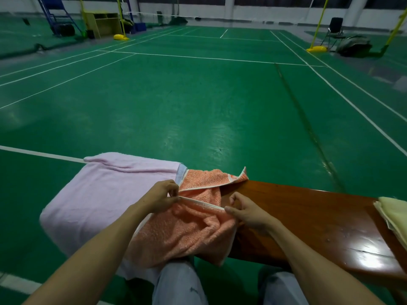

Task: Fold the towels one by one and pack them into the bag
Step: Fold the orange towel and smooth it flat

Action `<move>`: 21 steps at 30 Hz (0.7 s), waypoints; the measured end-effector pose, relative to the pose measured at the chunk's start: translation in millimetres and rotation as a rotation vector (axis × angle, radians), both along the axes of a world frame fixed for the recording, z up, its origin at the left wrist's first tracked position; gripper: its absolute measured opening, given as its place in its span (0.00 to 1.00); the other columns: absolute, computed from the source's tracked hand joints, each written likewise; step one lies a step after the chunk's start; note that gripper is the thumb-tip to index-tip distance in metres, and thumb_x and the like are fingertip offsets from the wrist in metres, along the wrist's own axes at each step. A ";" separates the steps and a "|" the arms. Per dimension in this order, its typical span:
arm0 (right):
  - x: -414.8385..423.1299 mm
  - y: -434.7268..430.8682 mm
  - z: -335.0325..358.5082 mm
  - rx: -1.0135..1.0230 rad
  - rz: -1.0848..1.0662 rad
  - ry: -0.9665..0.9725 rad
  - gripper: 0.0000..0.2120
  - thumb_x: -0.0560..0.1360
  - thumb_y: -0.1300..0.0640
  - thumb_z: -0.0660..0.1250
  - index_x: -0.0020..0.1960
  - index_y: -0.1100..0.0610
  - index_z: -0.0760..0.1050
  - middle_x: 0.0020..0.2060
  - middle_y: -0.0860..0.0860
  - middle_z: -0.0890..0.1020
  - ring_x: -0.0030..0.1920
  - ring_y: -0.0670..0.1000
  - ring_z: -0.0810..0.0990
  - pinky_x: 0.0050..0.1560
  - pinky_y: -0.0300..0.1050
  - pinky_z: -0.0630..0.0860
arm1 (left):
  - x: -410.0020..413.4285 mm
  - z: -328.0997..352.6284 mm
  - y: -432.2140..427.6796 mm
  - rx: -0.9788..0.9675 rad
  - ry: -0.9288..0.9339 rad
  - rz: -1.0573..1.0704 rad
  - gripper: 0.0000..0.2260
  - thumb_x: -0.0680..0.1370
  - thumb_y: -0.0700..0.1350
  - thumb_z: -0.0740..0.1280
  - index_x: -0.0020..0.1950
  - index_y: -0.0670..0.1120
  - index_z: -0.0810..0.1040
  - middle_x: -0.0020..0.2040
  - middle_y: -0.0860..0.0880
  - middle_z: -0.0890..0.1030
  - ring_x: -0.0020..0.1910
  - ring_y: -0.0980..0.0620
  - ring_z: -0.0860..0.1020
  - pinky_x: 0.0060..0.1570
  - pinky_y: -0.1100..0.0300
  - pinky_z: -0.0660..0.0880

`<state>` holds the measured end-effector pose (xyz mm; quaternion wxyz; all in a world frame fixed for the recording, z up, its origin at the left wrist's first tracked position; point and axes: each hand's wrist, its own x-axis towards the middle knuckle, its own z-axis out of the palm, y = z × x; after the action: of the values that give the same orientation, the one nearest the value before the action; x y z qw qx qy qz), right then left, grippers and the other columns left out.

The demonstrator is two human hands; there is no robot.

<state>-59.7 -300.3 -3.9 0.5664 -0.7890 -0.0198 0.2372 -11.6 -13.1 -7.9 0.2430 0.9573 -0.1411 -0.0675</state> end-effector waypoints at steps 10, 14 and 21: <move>44.6 -30.4 -13.0 -0.235 -0.189 -0.206 0.10 0.76 0.55 0.72 0.50 0.50 0.70 0.35 0.49 0.73 0.32 0.46 0.69 0.31 0.40 0.66 | 2.4 -2.0 10.1 -0.043 0.007 0.027 0.04 0.77 0.43 0.69 0.42 0.46 0.81 0.45 0.49 0.80 0.45 0.50 0.77 0.49 0.55 0.78; 57.7 -31.8 -15.3 -0.462 -0.138 -0.269 0.13 0.77 0.53 0.69 0.59 0.51 0.68 0.40 0.48 0.76 0.39 0.46 0.75 0.36 0.40 0.70 | 4.8 -4.8 6.0 -0.022 0.028 0.022 0.04 0.77 0.42 0.67 0.45 0.47 0.82 0.47 0.49 0.81 0.47 0.51 0.77 0.49 0.59 0.77; 75.6 -25.4 -23.3 -0.567 -0.048 -0.379 0.33 0.77 0.51 0.69 0.77 0.48 0.57 0.74 0.52 0.67 0.70 0.55 0.70 0.68 0.48 0.66 | 6.5 0.1 5.6 0.063 0.082 -0.025 0.07 0.77 0.41 0.66 0.40 0.49 0.79 0.45 0.50 0.79 0.46 0.51 0.76 0.44 0.64 0.72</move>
<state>16.0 -325.7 -27.3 0.3163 -0.9453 -0.0394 0.0687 -5.1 -7.5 -7.8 0.2176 0.9590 -0.1410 -0.1143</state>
